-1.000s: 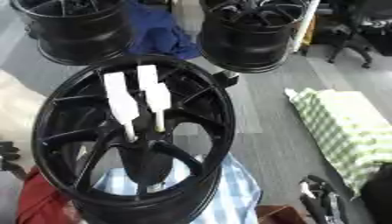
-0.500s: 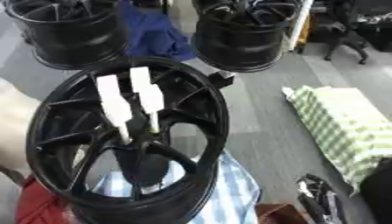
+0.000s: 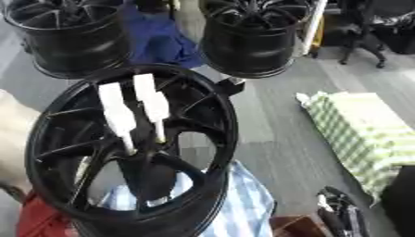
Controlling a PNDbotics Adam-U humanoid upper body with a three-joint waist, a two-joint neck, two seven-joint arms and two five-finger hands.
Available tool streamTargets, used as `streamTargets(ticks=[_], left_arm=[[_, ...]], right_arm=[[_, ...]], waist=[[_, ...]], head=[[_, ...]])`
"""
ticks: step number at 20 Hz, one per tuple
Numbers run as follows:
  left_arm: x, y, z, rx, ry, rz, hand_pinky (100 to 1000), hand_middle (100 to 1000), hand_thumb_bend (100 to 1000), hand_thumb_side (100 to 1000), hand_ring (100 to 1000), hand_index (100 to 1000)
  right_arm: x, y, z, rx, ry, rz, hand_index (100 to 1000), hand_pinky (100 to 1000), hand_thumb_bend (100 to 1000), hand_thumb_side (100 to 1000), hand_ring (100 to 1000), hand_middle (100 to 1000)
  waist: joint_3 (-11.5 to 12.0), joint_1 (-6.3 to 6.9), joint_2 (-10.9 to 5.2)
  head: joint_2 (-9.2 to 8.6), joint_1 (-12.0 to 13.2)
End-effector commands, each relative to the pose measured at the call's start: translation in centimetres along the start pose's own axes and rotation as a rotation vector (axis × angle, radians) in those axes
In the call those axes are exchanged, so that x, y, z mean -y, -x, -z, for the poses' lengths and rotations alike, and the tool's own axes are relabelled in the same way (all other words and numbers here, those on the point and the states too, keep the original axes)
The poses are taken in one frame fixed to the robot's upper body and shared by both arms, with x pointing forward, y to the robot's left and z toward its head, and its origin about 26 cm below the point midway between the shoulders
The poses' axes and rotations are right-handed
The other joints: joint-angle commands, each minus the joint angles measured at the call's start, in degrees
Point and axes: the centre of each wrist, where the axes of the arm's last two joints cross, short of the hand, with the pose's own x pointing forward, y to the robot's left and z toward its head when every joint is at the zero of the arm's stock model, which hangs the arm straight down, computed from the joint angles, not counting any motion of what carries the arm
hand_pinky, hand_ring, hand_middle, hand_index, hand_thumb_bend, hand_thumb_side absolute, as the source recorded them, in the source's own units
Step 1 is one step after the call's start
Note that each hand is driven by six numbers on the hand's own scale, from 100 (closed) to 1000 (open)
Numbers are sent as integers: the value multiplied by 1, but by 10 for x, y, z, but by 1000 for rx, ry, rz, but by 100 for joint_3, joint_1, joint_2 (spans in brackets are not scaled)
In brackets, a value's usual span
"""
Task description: Pull the pin out of the wheel hub.
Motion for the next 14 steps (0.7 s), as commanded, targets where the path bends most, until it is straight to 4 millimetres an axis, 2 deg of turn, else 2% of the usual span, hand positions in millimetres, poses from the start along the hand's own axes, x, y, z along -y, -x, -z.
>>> streamTargets(ticks=[1,5,10,14], left_arm=[[13,-1,33,125,331,264,835,865,266,736,852,954],[35,5,62,149,469,380,837,859,273,713,819,956],[40,13,67,163,517,435,849,861,274,699,817,958],[49,10,78,195,570,476,846,861,303,707,816,956]], right_arm=[[7,-3,4,16,-4,-22,793,603,100,523,550,540],[7,-3,4,16,-7,-21,793,603,100,523,550,541],[7,-2,4,15,-7,-20,793,603,100,523,550,541],[7,-2,4,15,-7,-20,793,602,100,522,550,541]], waist=[[-16,6,-77],[-44,3,-83],[-46,-1,-85],[-54,2,-88]], head=[[-14,12],[-14,-4],[-14,-13],[-14,-28]])
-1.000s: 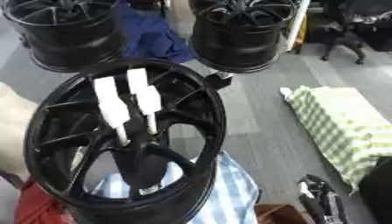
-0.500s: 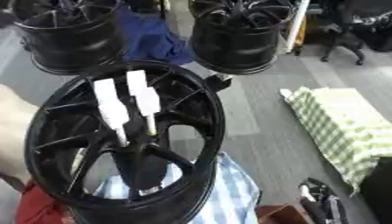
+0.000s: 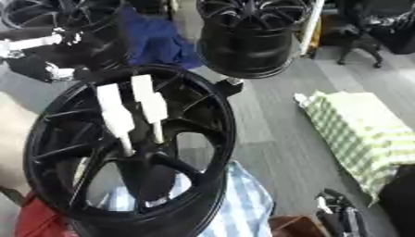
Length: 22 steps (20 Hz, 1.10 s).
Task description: Pull the pin out of the wheel hub.
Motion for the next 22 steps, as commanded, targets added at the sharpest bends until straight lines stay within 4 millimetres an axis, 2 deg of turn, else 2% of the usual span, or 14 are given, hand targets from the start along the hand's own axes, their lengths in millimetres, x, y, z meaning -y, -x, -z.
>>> streamTargets(ticks=[1,10,11,16,22], left_arm=[[-11,-5,2,254,341,287,847,861,310,707,816,956],[-5,-10,8,295,362,299,849,864,334,703,819,959],[-5,-10,8,292,368,302,848,861,280,656,816,954],[0,-9,13,270,397,318,843,855,263,633,810,945],[12,-10,23,281,421,302,836,847,281,648,804,941]], right_arm=[[8,-4,5,19,3,-19,793,602,100,522,550,541],[9,-4,5,18,5,-20,793,602,100,521,549,541],[9,-4,5,18,5,-21,793,602,100,521,548,541],[8,-4,5,19,5,-19,792,601,100,520,547,540],[8,-4,5,20,2,-18,792,601,100,520,547,540]], waist=[[-3,3,-80],[1,5,-86],[4,5,-86],[3,-2,-86],[-12,-5,-80]], head=[[-14,-17],[-14,-20],[-14,-8],[-14,11],[-14,15]])
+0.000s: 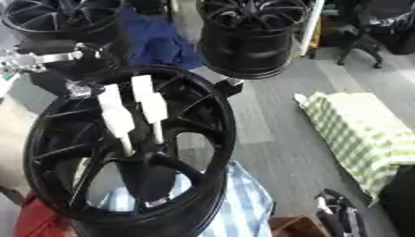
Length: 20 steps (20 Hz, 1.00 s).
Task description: Pull the pin out of the wheel hub.
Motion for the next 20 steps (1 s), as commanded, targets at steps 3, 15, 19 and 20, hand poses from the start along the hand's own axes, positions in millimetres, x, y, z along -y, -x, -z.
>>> streamTargets(ticks=[3,15,19,20], left_arm=[[-4,-1,2,256,353,252,826,836,279,647,795,937],[11,-1,9,257,404,244,765,743,223,602,713,898],[14,-3,10,270,409,241,708,653,192,592,639,850],[14,-3,10,273,410,240,698,638,186,591,627,838]], right_arm=[[7,-4,5,21,0,-17,792,602,100,520,547,540],[5,-6,6,27,-5,-14,792,602,100,520,547,540],[6,-6,6,27,-4,-14,792,602,100,520,547,540],[6,-6,6,27,-4,-14,792,602,100,520,547,540]], waist=[[-12,-4,-66],[-47,1,-56],[-50,3,-55],[-50,4,-55]], head=[[-14,17],[-14,22],[-14,34],[-14,36]])
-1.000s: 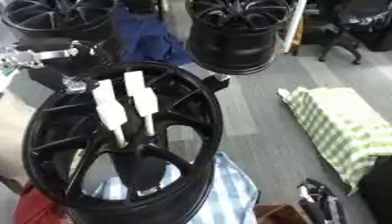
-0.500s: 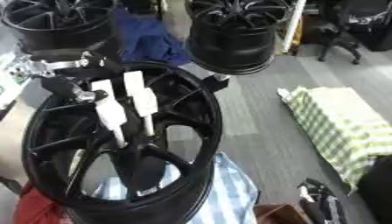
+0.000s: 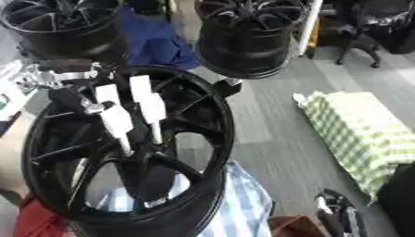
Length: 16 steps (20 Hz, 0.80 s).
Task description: Pull the pin out of the wheel hub.
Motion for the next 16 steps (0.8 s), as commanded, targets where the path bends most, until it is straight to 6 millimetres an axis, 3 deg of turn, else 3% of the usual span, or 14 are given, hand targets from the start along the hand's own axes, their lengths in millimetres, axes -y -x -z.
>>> streamTargets(ticks=[1,4,7,11,16], left_arm=[[-10,-2,-3,263,333,258,672,605,168,584,601,813],[-10,-3,-3,274,325,253,604,521,100,543,531,743],[-13,-3,-5,286,301,245,546,464,100,490,483,685],[-23,-4,-11,300,253,241,516,433,100,421,460,654],[-41,-6,-23,308,191,255,509,424,100,416,454,645]], right_arm=[[6,-6,6,24,-1,-14,792,602,100,520,547,541],[6,-5,6,23,0,-15,792,602,100,520,547,541],[7,-5,6,21,0,-16,792,602,100,520,547,541],[8,-4,5,19,2,-17,792,602,100,520,547,541],[9,-3,5,15,5,-17,792,602,100,520,547,541]], waist=[[-10,3,-55],[-8,2,-55],[-3,2,-59],[11,3,-66],[28,5,-75]], head=[[-14,25],[-14,31],[-14,34],[-14,36],[-14,30]])
